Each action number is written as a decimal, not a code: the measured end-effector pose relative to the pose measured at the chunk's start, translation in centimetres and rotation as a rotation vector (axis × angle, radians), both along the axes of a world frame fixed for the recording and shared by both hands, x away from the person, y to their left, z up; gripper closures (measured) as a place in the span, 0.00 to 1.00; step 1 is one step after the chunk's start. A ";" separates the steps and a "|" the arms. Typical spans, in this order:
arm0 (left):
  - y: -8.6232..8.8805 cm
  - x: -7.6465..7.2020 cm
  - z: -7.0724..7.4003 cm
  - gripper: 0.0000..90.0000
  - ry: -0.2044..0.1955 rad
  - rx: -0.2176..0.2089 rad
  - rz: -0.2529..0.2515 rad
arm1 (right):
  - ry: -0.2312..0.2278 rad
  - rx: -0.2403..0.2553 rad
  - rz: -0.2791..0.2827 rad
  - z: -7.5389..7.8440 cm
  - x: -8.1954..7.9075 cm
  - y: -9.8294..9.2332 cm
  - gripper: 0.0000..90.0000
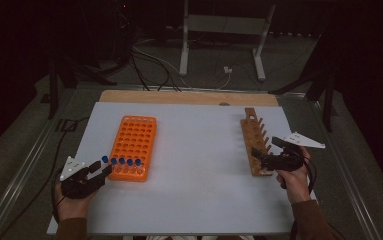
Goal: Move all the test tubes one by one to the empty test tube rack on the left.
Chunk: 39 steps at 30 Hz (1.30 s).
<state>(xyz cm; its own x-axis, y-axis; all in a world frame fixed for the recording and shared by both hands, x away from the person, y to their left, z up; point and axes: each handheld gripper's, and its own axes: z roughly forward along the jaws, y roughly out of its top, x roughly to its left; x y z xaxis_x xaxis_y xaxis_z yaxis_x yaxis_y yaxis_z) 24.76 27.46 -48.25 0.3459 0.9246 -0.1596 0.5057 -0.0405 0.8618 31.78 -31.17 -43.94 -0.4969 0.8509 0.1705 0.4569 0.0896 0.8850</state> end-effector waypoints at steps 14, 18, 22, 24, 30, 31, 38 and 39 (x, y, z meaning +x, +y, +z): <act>-1.8 -0.1 4.0 0.13 -0.215 -0.067 -0.047 | -0.077 -0.036 0.023 -0.7 -1.4 0.1 0.00; -2.6 0.4 4.2 0.01 -0.224 -0.066 -0.063 | -0.100 -0.032 0.028 -1.1 -1.9 0.1 0.00; -3.4 0.6 4.4 0.01 -0.238 -0.065 -0.079 | -0.109 -0.016 0.027 -1.4 -2.2 -0.1 0.00; -3.7 0.6 4.3 0.01 -0.244 -0.070 -0.086 | -0.111 -0.013 0.026 -1.6 -2.3 -0.2 0.00; -3.9 0.9 3.7 0.01 -0.243 -0.076 -0.075 | -0.115 -0.010 0.027 -2.0 -2.8 -0.2 0.00; -3.9 0.9 3.6 0.01 -0.242 -0.074 -0.074 | -0.117 -0.006 0.025 -2.1 -2.8 -0.2 0.00; -4.1 0.9 3.2 0.01 -0.234 -0.065 -0.075 | -0.097 -0.018 0.022 -2.6 -2.6 -0.1 0.00; -4.0 0.8 3.1 0.01 -0.235 -0.067 -0.071 | -0.095 -0.020 0.022 -2.7 -2.6 -0.1 0.00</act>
